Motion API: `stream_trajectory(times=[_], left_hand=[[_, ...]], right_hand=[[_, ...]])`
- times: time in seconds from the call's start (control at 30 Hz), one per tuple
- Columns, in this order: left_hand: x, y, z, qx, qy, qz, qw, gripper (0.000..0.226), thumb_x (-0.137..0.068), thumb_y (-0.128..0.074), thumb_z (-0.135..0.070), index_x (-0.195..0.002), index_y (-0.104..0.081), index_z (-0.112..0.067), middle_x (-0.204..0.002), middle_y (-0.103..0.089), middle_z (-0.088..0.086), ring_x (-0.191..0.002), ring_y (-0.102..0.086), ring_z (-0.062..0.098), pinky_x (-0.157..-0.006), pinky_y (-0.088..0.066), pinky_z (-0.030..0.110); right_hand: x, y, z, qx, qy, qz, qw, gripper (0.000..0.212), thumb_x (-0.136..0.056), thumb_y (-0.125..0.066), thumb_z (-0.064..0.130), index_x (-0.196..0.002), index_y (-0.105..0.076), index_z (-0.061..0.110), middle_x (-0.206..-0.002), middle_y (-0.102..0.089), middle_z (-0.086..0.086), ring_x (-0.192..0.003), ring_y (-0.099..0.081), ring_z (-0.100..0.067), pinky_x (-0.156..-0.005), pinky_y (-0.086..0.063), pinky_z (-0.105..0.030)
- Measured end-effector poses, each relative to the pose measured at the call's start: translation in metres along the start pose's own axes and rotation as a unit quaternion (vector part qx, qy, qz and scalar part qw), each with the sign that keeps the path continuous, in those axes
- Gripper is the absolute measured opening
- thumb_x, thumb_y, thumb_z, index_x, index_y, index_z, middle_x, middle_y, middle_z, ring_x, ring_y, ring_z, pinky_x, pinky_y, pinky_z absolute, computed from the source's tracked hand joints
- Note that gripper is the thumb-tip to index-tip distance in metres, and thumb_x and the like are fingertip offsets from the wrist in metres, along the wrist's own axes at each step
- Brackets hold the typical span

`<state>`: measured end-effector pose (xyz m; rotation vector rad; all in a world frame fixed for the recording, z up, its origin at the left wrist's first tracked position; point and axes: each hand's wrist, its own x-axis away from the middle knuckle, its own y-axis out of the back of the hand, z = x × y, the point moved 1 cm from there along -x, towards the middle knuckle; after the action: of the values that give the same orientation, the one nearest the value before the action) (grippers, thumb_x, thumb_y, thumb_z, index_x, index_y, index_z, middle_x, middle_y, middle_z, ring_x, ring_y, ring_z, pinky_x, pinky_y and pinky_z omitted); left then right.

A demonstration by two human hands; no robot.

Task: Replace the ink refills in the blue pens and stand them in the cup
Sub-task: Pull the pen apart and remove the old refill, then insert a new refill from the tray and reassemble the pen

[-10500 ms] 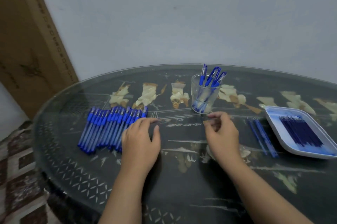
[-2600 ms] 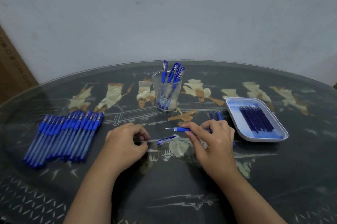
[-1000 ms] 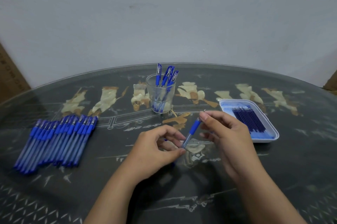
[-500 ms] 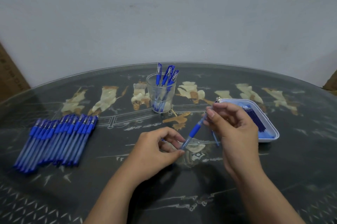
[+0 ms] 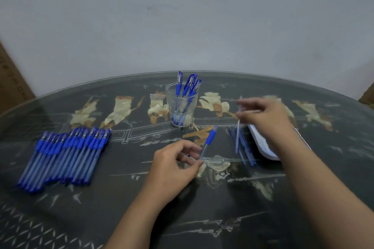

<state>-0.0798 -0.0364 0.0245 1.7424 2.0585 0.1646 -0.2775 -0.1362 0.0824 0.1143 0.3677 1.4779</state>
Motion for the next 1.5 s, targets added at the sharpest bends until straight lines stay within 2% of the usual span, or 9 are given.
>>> stream_trajectory(times=[0.07,0.13,0.27,0.37,0.47,0.6,0.97,1.13,1.5], left_hand=[[0.001,-0.002,0.000,0.002,-0.006,-0.003,1.000,0.025,-0.073,-0.081,-0.003,-0.085,-0.070,-0.022,-0.080,-0.070,-0.006,-0.066,-0.067,0.006,-0.062,-0.042,0.005],[0.001,-0.003,0.001,0.007,-0.007,-0.006,1.000,0.025,-0.073,-0.081,-0.003,-0.086,-0.071,-0.022,-0.080,-0.070,-0.006,-0.067,-0.067,0.007,-0.063,-0.042,0.005],[0.000,-0.005,0.004,0.013,-0.005,-0.013,1.000,0.025,-0.072,-0.081,-0.004,-0.086,-0.071,-0.022,-0.080,-0.070,-0.004,-0.066,-0.067,0.009,-0.063,-0.043,0.006],[0.000,-0.006,0.006,0.016,-0.006,-0.014,1.000,0.025,-0.072,-0.082,-0.005,-0.086,-0.071,-0.021,-0.080,-0.071,-0.003,-0.065,-0.067,0.009,-0.062,-0.044,0.008],[-0.001,-0.006,0.006,0.015,-0.006,-0.011,1.000,0.025,-0.072,-0.082,-0.005,-0.086,-0.071,-0.022,-0.080,-0.071,-0.004,-0.066,-0.067,0.009,-0.063,-0.045,0.008],[-0.001,-0.006,0.007,0.020,-0.006,-0.011,1.000,0.025,-0.072,-0.082,-0.004,-0.086,-0.071,-0.020,-0.080,-0.070,-0.003,-0.065,-0.067,0.010,-0.060,-0.043,0.008],[-0.001,-0.005,0.005,0.022,-0.002,-0.006,1.000,0.023,-0.072,-0.082,-0.004,-0.088,-0.071,-0.018,-0.081,-0.070,-0.004,-0.066,-0.067,0.011,-0.060,-0.043,0.007],[-0.001,-0.005,0.005,0.022,-0.003,-0.006,1.000,0.024,-0.072,-0.082,-0.003,-0.088,-0.071,-0.017,-0.080,-0.070,-0.004,-0.065,-0.067,0.010,-0.060,-0.043,0.007],[-0.001,-0.005,0.006,0.020,-0.007,-0.006,1.000,0.023,-0.072,-0.082,-0.004,-0.088,-0.071,-0.018,-0.080,-0.070,-0.004,-0.065,-0.067,0.010,-0.061,-0.043,0.008]], right_hand=[[-0.005,-0.013,-0.020,0.114,-0.024,0.057,0.992,0.030,-0.079,-0.075,-0.001,-0.088,-0.071,0.027,-0.087,-0.070,-0.001,-0.082,-0.067,-0.017,-0.080,-0.057,-0.030],[-0.009,-0.020,-0.035,0.172,-0.032,0.072,0.982,0.023,-0.080,-0.075,0.002,-0.091,-0.072,0.022,-0.087,-0.071,-0.003,-0.082,-0.067,-0.016,-0.076,-0.055,-0.027],[-0.015,-0.025,-0.050,0.220,-0.016,0.064,0.973,0.020,-0.080,-0.074,0.004,-0.092,-0.069,0.019,-0.080,-0.066,0.000,-0.073,-0.060,-0.008,-0.056,-0.039,-0.007],[-0.015,-0.028,-0.055,0.240,-0.003,0.057,0.969,0.022,-0.081,-0.073,0.003,-0.094,-0.066,0.019,-0.078,-0.062,0.003,-0.070,-0.055,-0.001,-0.055,-0.036,-0.008],[-0.015,-0.031,-0.057,0.264,0.013,0.050,0.963,0.025,-0.080,-0.072,0.002,-0.094,-0.065,0.021,-0.081,-0.060,0.003,-0.075,-0.057,-0.010,-0.058,-0.037,-0.013],[-0.016,-0.031,-0.061,0.286,0.028,0.048,0.956,0.026,-0.080,-0.070,0.000,-0.098,-0.066,0.018,-0.086,-0.060,0.001,-0.078,-0.054,-0.012,-0.057,-0.032,-0.008],[-0.018,-0.033,-0.066,0.290,0.043,0.036,0.955,0.023,-0.083,-0.066,0.000,-0.097,-0.067,0.018,-0.088,-0.061,-0.001,-0.079,-0.054,-0.013,-0.058,-0.033,-0.011],[-0.015,-0.033,-0.065,0.303,0.054,0.036,0.951,0.022,-0.084,-0.062,-0.002,-0.097,-0.069,0.015,-0.086,-0.059,0.000,-0.080,-0.054,-0.015,-0.063,-0.037,-0.023],[-0.018,-0.032,-0.063,0.323,0.054,0.035,0.944,0.021,-0.086,-0.061,-0.001,-0.096,-0.070,0.015,-0.091,-0.060,-0.002,-0.080,-0.055,-0.015,-0.067,-0.039,-0.024]])
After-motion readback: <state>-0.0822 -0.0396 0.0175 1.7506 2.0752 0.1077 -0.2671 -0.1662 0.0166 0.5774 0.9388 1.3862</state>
